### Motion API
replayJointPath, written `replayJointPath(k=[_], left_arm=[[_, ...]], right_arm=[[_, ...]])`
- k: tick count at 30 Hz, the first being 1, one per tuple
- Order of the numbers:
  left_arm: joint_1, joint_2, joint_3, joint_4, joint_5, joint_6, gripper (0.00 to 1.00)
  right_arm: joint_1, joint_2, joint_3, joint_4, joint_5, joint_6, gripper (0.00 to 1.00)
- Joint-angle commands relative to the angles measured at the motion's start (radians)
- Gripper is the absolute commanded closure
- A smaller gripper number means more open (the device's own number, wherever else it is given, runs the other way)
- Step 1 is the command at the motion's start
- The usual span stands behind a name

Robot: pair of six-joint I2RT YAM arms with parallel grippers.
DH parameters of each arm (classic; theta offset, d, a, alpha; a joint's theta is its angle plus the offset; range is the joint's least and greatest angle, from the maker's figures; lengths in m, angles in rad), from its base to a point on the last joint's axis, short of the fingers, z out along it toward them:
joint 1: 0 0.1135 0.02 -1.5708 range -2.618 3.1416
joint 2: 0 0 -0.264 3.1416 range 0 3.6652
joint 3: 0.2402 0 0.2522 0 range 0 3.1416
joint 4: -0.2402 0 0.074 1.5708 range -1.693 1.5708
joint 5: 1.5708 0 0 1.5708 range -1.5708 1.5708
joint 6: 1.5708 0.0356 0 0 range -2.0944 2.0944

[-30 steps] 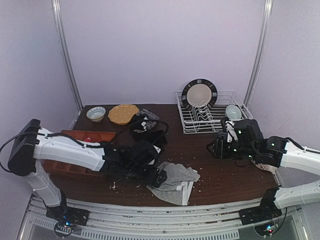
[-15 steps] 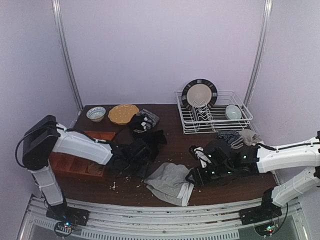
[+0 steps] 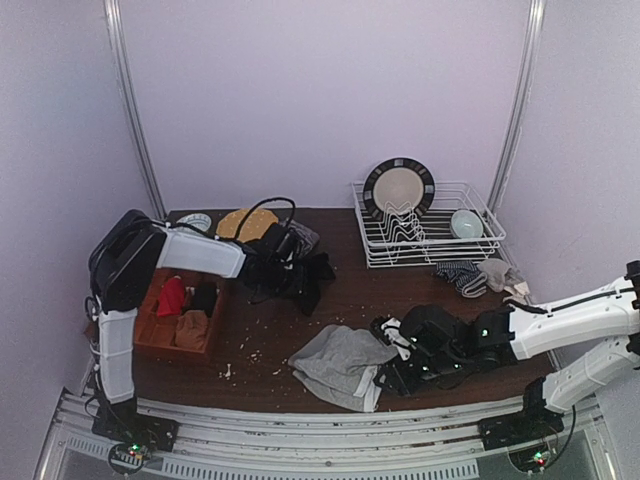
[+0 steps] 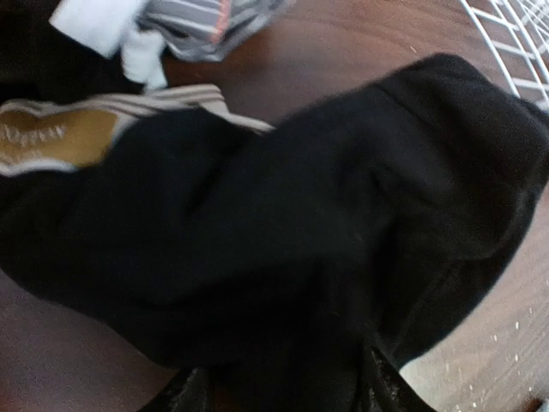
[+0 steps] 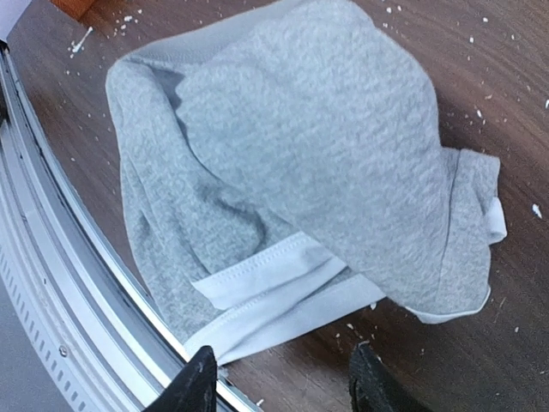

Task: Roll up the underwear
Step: Pick up the underwear from the center of the board.

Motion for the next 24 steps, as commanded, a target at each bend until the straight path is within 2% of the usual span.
replayJointPath(k=[1, 5, 9, 12, 15, 17, 19, 21, 22, 24], left_arm=[[0.042, -0.002, 0.034, -0.052, 0.007, 0.068, 0.45], [0.04, -0.068, -0.056, -0.097, -0.005, 0.039, 0.46], [0.036, -0.225, -0.252, -0.05, -0.015, -0.005, 0.46], [-0.01, -0.379, -0.337, -0.058, -0.056, -0.008, 0.38], [-0.124, -0.49, -0.337, -0.138, -0.148, 0.021, 0.28], [-0.206, -0.536, -0.314, -0.2, -0.229, 0.027, 0.23], [-0.281, -0.57, -0.31, -0.233, -0.285, 0.027, 0.22], [-0.341, -0.599, -0.326, -0.242, -0.321, 0.022, 0.22], [-0.366, -0.613, -0.338, -0.231, -0.328, 0.032, 0.22], [-0.427, -0.631, -0.365, -0.178, -0.325, 0.091, 0.23]], right_arm=[[0.026, 0.007, -0.032, -0.026, -0.013, 0.022, 0.49], [0.061, 0.059, -0.026, -0.016, 0.005, 0.033, 0.49], [0.118, 0.124, 0.016, -0.014, 0.056, 0.045, 0.49], [0.148, 0.18, 0.047, -0.014, 0.082, 0.065, 0.48], [0.178, 0.248, 0.078, -0.051, 0.138, 0.098, 0.5], [0.189, 0.281, 0.087, -0.079, 0.175, 0.143, 0.65], [0.191, 0.289, 0.077, -0.097, 0.224, 0.194, 0.83], [0.19, 0.273, 0.051, -0.098, 0.255, 0.24, 0.97], [0.188, 0.257, 0.039, -0.106, 0.275, 0.262, 1.0], [0.184, 0.204, 0.02, -0.14, 0.327, 0.3, 1.0]])
